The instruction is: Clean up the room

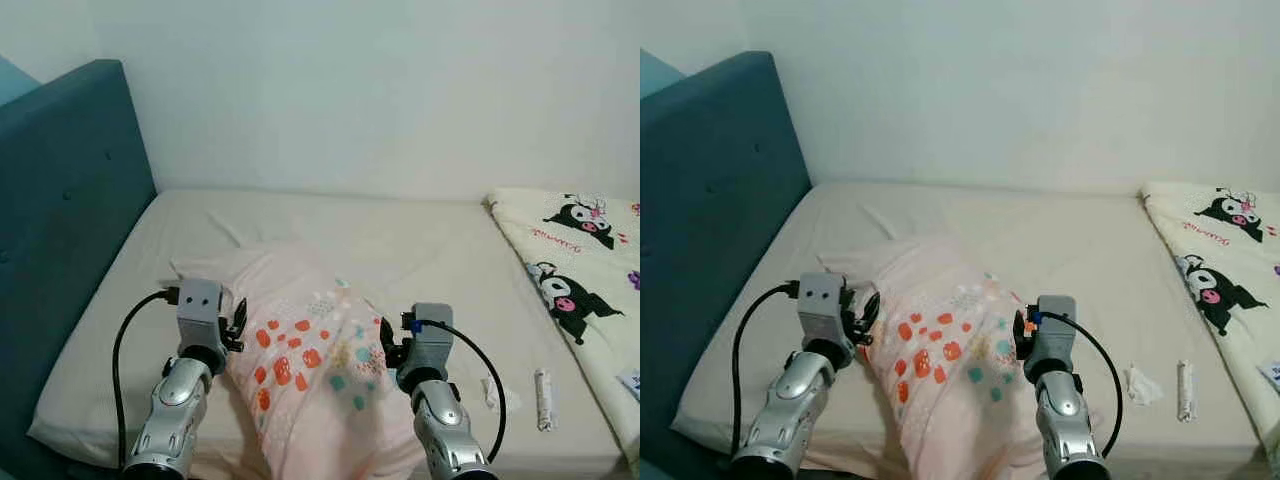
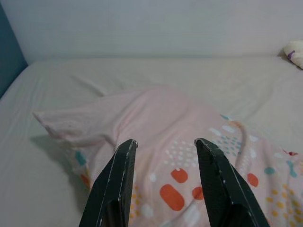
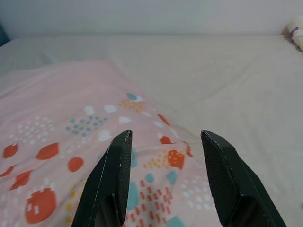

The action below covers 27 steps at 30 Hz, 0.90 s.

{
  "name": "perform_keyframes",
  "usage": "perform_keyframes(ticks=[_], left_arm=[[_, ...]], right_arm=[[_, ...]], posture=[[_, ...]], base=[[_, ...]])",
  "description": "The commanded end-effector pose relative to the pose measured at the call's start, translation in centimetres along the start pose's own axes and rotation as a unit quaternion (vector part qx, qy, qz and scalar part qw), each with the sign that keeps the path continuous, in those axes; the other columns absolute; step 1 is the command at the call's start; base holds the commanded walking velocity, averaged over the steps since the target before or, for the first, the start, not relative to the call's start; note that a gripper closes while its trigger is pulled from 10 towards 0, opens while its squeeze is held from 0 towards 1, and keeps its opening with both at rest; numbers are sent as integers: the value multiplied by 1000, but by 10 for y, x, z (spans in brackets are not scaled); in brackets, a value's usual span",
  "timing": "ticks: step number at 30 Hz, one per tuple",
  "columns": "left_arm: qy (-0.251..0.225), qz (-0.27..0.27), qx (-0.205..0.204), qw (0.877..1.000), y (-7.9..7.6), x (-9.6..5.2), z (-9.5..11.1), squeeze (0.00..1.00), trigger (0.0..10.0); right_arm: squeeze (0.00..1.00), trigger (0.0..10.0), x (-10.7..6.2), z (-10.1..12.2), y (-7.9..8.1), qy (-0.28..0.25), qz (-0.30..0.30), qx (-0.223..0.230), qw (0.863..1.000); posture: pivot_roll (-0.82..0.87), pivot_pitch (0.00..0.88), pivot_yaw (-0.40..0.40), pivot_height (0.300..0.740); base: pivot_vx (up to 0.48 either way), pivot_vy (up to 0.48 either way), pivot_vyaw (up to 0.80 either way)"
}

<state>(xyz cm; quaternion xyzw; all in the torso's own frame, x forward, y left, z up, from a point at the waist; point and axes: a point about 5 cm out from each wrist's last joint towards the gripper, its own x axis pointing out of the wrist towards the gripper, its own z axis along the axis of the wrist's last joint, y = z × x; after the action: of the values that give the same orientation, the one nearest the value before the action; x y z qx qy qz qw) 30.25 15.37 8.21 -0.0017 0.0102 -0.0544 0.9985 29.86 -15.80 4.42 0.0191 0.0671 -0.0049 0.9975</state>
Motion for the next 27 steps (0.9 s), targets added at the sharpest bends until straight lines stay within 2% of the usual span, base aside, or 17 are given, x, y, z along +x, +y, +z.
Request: perform_keyframes(ticks=[1,6,7,11,21,27], left_arm=[[7,-6,6,1000,-3,-2,-2,0,10000],[10,-10,2,1000,-7,-2,-3,0,10000],[11,-8,-10,1000,-8,-2,-4,0,10000],[31,22,-5,999,0,0,-7,0,10000],[30,58,-9,998,13,2,-5,0,10000],[29,59,-14,998,13,0,-6,0,10000]], right_arm=[[0,10000,-1,2,-3,-5,-7,6,1000],[0,10000,-1,2,-6,-4,-9,6,1000],[0,10000,-1,2,-6,-4,-9,6,1000],[0,10000,1,3,-5,-1,-8,5,1000],[0,10000,8,10,-8,0,-10,-5,1000],[0,10000,11,14,-10,-3,-7,-6,1000]], posture=[[19,0,-56,740],[18,0,-55,740],[17,0,-55,740],[19,0,-56,740],[20,0,-72,735],[23,0,-79,715]], base=[[0,0,0],[0,-444,0],[0,0,0],[0,0,0],[0,0,0],[0,0,0]])
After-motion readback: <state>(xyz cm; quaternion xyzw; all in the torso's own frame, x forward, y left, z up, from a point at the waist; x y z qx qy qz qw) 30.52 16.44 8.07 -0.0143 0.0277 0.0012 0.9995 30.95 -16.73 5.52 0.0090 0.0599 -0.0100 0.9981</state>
